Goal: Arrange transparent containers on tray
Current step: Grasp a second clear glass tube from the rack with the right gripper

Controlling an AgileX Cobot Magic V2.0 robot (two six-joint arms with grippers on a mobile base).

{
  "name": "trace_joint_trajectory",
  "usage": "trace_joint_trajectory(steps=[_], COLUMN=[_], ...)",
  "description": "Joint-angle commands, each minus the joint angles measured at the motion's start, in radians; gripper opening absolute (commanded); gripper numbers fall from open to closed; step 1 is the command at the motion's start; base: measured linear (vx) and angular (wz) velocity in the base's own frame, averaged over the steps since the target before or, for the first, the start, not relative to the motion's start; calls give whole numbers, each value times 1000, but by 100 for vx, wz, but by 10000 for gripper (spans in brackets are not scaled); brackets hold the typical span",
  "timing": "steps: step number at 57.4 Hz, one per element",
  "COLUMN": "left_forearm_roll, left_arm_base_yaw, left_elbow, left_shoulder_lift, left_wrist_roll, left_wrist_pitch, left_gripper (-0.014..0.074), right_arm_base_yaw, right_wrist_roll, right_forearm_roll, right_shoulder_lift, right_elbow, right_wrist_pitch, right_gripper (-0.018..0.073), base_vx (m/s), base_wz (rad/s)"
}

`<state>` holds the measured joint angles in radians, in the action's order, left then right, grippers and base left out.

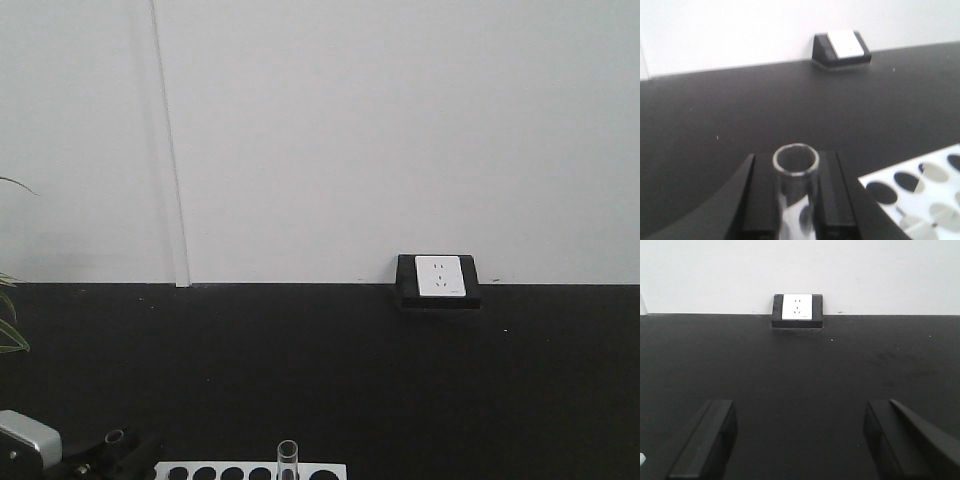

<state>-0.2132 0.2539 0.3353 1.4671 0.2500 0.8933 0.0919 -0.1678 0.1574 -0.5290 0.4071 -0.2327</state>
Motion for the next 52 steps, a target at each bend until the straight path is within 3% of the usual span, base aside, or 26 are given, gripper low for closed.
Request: trace_joint_trajectory(steps=[1,19,23,32,43,52], left_forearm_roll=[16,25,25,21,21,21], left_arm_base_yaw=[5,5,5,5,5,5], left_elbow=[19,32,66,165,217,217], left_shoulder_lift=[-91,-350,-421,-512,-530,-527], left_wrist_roll=[12,12,10,7,8,8], left_wrist_pitch=[20,-195,-305,-495,-556,-563], left_gripper=[45,47,47,50,52,53], right_arm_base_yaw=[-2,17,78,297,496,601], right_wrist_roll=[7,20,51,85,85,85], right_forearm_roll=[4,-52,-43,-41,-42,-42], right_shoulder_lift=[-6,-115,-164,-319,-550,-696], right_elbow=[33,33,33,33,33,59], right_wrist_pitch=[87,179,233,386,585,683], right_gripper=[593,593,593,593,593,593], base_vx=[0,0,0,0,0,0], base_wz=[0,0,0,0,0,0])
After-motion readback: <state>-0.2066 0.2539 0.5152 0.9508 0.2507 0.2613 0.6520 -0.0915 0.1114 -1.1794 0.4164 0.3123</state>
